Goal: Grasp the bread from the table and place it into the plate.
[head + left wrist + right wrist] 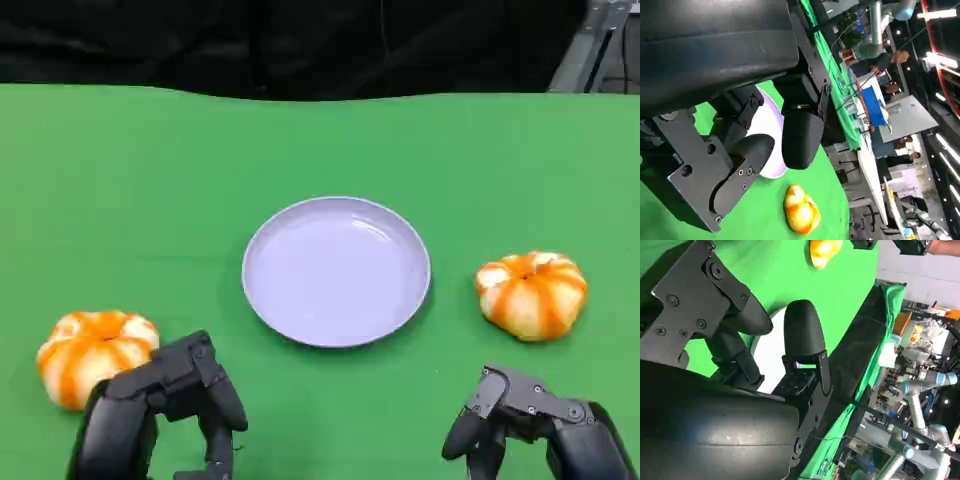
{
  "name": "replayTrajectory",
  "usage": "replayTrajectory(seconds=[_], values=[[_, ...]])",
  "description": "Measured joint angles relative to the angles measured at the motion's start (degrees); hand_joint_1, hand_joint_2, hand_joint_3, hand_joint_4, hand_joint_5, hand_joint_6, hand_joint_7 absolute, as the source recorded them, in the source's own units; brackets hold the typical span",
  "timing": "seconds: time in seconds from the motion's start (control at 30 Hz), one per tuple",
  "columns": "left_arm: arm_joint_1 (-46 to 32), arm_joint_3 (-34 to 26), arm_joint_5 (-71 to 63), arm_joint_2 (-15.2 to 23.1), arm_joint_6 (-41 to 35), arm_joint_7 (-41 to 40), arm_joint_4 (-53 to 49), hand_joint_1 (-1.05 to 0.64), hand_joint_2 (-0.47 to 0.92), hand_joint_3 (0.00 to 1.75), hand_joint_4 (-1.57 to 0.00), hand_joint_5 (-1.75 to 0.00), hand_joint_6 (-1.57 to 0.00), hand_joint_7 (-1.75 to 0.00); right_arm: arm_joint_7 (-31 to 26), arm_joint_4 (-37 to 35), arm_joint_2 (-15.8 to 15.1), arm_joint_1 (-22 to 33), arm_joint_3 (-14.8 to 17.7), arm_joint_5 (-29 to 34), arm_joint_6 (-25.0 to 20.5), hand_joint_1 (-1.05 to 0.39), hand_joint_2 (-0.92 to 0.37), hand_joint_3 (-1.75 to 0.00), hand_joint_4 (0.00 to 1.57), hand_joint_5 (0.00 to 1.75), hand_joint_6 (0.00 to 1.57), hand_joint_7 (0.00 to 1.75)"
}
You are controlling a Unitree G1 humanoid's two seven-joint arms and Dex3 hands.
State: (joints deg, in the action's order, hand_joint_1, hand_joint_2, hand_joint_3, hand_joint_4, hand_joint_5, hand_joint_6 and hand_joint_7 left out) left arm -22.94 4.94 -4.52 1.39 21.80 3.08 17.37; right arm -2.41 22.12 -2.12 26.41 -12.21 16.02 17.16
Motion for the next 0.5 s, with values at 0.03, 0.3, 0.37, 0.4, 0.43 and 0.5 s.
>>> replayTrajectory(seconds=[0.03,0.3,0.37,0.4,0.43,0.5], values=[[0.0,0.0,0.0,0.0,0.0,0.0,0.0,-0.02,0.16,1.75,-0.96,-1.75,-0.87,-1.64,0.0,0.0,0.0,-0.1,0.0,0.0,0.0,-0.04,-0.2,-1.61,0.89,1.75,0.82,1.45],[0.6,-0.1,0.1,0.0,-0.1,0.0,0.0,-0.01,0.14,1.75,-0.97,-1.75,-0.88,-1.63,0.0,0.0,0.0,-1.0,0.1,0.0,0.0,-0.03,-0.2,-1.61,0.89,1.75,0.82,1.45],[1.0,-0.1,-0.1,0.0,-0.2,0.0,0.0,-0.01,0.14,1.75,-0.97,-1.75,-0.88,-1.63,0.0,-0.1,0.0,-1.1,0.1,0.0,0.0,-0.03,-0.2,-1.61,0.89,1.75,0.83,1.45],[1.1,-0.1,-0.2,0.0,-0.1,0.0,0.0,-0.01,0.14,1.75,-0.96,-1.74,-0.87,-1.62,0.0,-0.2,0.0,-1.1,0.1,0.0,0.0,-0.04,-0.19,-1.61,0.9,1.75,0.83,1.45],[1.2,-0.1,-0.2,0.0,-0.1,0.0,-0.1,-0.01,0.16,1.72,-0.91,-1.7,-0.81,-1.55,0.0,-0.2,0.0,-1.2,0.1,0.0,0.0,-0.04,-0.19,-1.61,0.9,1.75,0.83,1.45],[1.2,-0.1,-0.2,0.0,-0.1,0.0,-0.1,-0.01,0.24,1.54,-0.79,-1.47,-0.64,-1.21,0.0,-0.2,0.0,-1.1,0.1,0.0,0.0,-0.04,-0.19,-1.62,0.9,1.75,0.83,1.44]])
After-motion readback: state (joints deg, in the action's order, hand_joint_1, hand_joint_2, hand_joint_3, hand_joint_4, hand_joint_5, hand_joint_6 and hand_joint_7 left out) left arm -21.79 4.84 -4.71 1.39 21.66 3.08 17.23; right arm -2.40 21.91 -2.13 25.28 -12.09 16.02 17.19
